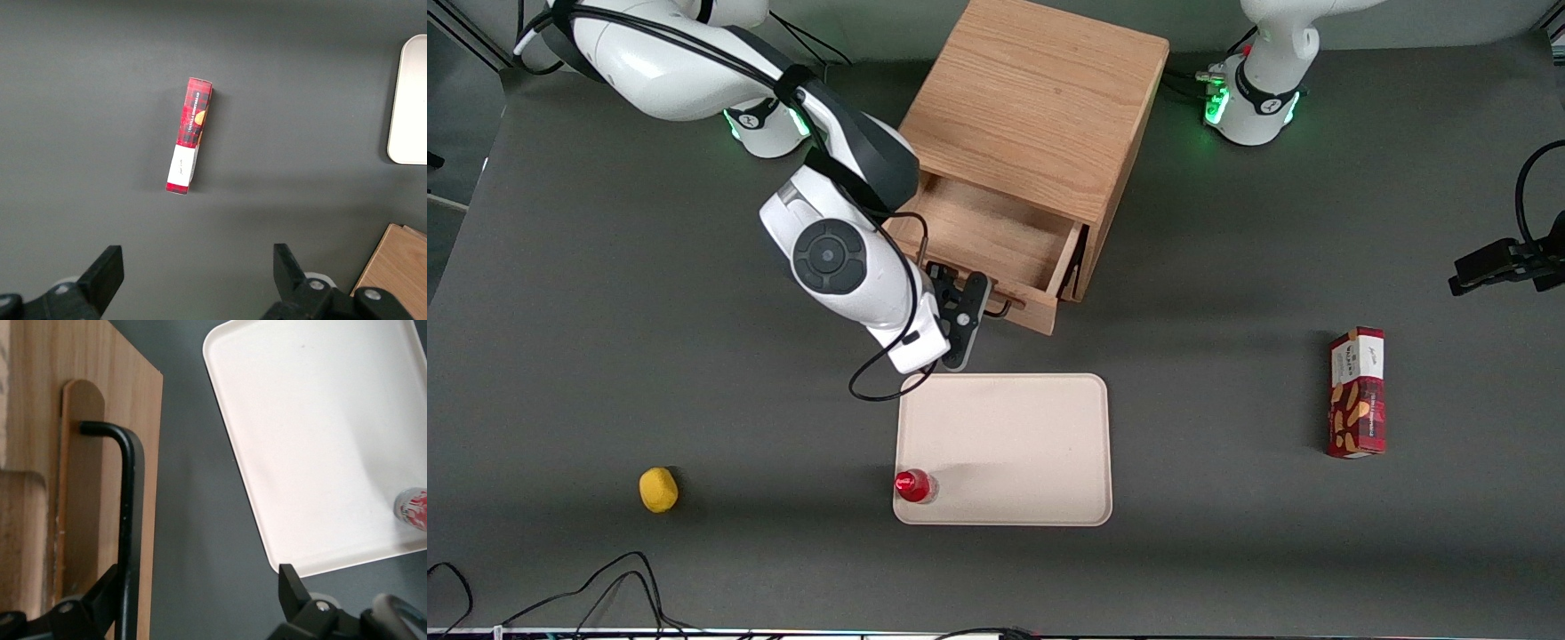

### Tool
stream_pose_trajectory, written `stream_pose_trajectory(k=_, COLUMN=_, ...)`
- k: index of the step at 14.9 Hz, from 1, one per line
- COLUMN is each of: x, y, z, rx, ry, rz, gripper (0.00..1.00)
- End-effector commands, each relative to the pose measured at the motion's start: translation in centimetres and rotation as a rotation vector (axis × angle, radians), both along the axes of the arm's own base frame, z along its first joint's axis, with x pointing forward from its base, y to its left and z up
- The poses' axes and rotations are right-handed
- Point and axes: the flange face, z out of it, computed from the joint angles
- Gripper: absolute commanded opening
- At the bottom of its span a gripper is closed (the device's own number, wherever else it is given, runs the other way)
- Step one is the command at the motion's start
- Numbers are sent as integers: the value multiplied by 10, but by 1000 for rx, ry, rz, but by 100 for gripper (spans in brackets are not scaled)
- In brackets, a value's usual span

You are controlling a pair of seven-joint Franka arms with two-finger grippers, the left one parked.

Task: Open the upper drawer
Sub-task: 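Pull the handle with the right gripper, sliding the drawer out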

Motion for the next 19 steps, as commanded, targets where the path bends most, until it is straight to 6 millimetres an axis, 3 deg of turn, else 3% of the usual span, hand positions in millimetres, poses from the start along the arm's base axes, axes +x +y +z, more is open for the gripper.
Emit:
stream_pose_trajectory(k=1, x=19, y=-10, z=0, rx=16, ry=-26, rz=16, gripper=100)
stream_pose_trajectory(k=19, x=63, y=-55, z=-5, rx=62, ry=-110, rz=-40, gripper=100)
